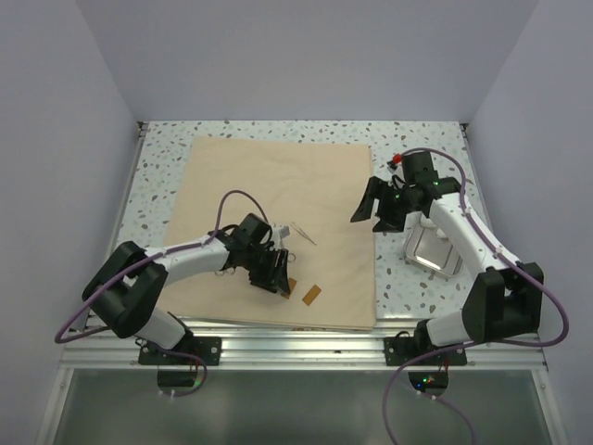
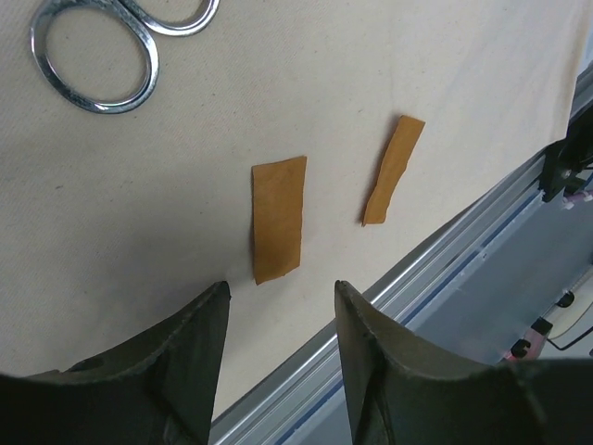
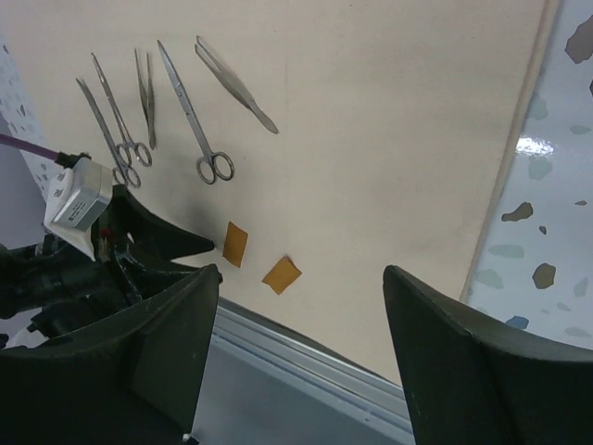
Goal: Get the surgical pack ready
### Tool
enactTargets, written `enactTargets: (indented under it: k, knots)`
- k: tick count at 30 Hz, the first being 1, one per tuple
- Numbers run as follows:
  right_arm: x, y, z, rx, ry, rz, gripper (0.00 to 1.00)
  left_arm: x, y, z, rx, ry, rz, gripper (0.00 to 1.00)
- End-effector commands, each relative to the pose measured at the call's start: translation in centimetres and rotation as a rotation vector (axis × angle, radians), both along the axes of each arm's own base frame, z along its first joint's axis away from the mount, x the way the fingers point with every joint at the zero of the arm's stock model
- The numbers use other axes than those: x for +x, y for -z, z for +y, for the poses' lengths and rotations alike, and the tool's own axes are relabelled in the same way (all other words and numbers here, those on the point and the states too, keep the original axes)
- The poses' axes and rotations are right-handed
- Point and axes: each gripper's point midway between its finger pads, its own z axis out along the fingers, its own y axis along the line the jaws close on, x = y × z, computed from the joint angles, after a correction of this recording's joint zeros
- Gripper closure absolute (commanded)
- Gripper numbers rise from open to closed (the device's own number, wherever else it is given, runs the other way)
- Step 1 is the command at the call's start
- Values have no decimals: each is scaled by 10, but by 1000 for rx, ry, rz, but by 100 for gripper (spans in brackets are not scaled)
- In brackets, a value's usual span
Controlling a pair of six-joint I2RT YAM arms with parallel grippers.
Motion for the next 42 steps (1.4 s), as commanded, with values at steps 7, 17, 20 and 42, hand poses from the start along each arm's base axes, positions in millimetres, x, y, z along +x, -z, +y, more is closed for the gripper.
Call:
enactTargets:
  k: [7, 17, 20, 42]
  knots:
    - [2, -18, 10, 46, -60, -85, 25, -7, 10, -13, -20, -13, 59, 49]
    - [2, -13, 12, 43, -81, -82, 25, -10, 23, -15, 2, -24, 115, 56]
    - [1, -12, 12, 43, -83, -78, 25, -7, 20, -19, -6, -24, 113, 59]
    - [-38, 23, 75, -86, -78, 153, 35, 13, -15, -10, 15, -48, -54, 55]
